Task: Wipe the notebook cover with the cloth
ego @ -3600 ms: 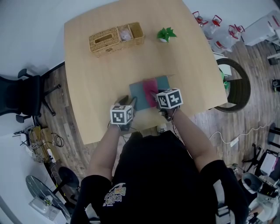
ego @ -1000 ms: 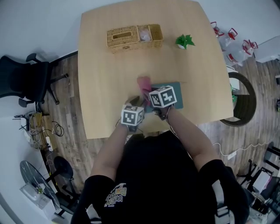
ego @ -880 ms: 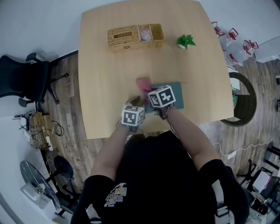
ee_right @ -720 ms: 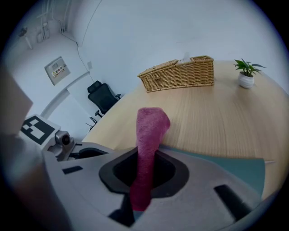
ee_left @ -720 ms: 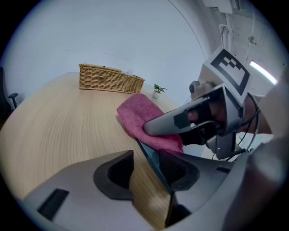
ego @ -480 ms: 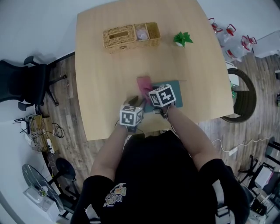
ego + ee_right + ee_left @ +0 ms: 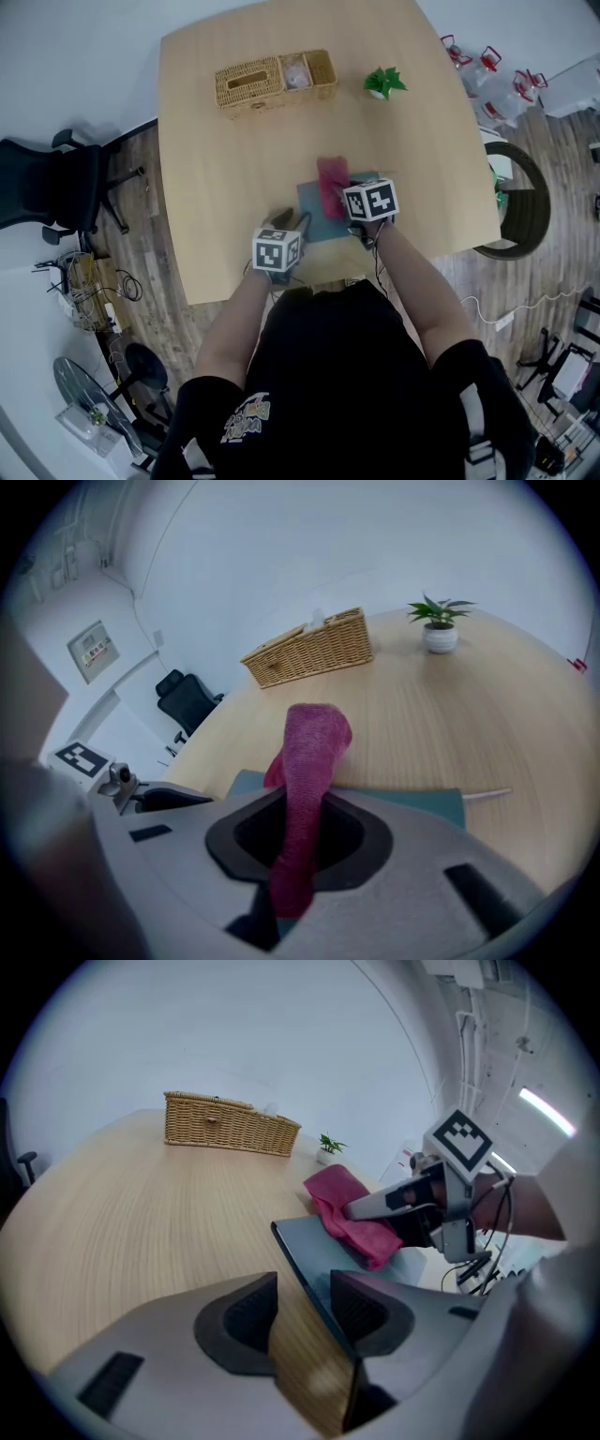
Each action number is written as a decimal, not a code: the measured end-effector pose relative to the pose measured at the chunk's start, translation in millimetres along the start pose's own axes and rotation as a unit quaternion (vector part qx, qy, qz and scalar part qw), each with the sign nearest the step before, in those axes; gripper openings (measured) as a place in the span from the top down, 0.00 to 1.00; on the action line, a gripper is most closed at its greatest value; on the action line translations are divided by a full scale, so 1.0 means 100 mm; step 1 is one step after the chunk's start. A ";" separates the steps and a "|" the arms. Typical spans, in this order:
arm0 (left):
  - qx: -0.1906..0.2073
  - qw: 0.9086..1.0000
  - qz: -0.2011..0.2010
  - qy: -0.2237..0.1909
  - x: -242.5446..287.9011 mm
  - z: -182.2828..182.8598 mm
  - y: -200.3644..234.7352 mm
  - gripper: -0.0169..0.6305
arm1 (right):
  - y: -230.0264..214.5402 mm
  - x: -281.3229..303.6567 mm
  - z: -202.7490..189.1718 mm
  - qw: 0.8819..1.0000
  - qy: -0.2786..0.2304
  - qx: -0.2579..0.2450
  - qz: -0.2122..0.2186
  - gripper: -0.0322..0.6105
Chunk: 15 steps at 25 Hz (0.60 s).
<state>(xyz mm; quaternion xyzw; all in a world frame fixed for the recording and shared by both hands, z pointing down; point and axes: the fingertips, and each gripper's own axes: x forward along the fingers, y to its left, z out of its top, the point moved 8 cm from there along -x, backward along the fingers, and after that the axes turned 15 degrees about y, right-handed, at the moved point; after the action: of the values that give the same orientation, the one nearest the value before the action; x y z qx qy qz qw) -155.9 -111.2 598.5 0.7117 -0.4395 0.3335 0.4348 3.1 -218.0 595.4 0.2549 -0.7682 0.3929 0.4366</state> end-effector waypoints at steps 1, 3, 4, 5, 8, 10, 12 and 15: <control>0.001 1.000 0.001 -0.001 0.00 0.00 0.00 0.71 | -0.07 -0.03 -0.02 1.000 -0.003 0.011 0.001 0.85; 0.000 1.000 0.002 -0.002 0.01 0.00 0.00 0.71 | -0.18 -0.08 -0.05 1.000 -0.006 0.023 0.000 0.85; 0.000 1.000 0.002 -0.002 0.01 0.00 0.00 0.71 | -0.22 -0.11 -0.06 1.000 -0.006 0.024 -0.002 0.85; 0.000 1.000 0.002 -0.002 0.00 0.00 0.00 0.71 | -0.25 -0.13 -0.08 1.000 -0.006 0.024 -0.005 0.85; 0.000 1.000 0.003 -0.001 0.00 0.00 0.00 0.71 | -0.35 -0.20 -0.12 0.999 -0.010 0.031 -0.012 0.85; 0.001 1.000 0.003 -0.002 0.01 0.01 0.00 0.71 | -0.45 -0.25 -0.17 0.999 -0.014 0.047 -0.010 0.85; 0.001 1.000 0.004 -0.002 0.01 0.01 -0.01 0.71 | -0.56 -0.30 -0.23 0.998 -0.019 0.066 -0.008 0.85; 0.001 1.000 0.005 -0.003 0.01 0.00 -0.01 0.71 | -0.68 -0.38 -0.30 0.996 -0.026 0.086 -0.007 0.85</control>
<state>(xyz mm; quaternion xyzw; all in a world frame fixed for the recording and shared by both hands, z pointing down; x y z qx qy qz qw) -154.2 -111.3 599.1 0.7113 -0.4438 0.3341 0.4307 85.9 -229.5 597.7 0.3072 -0.7411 0.4472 0.3955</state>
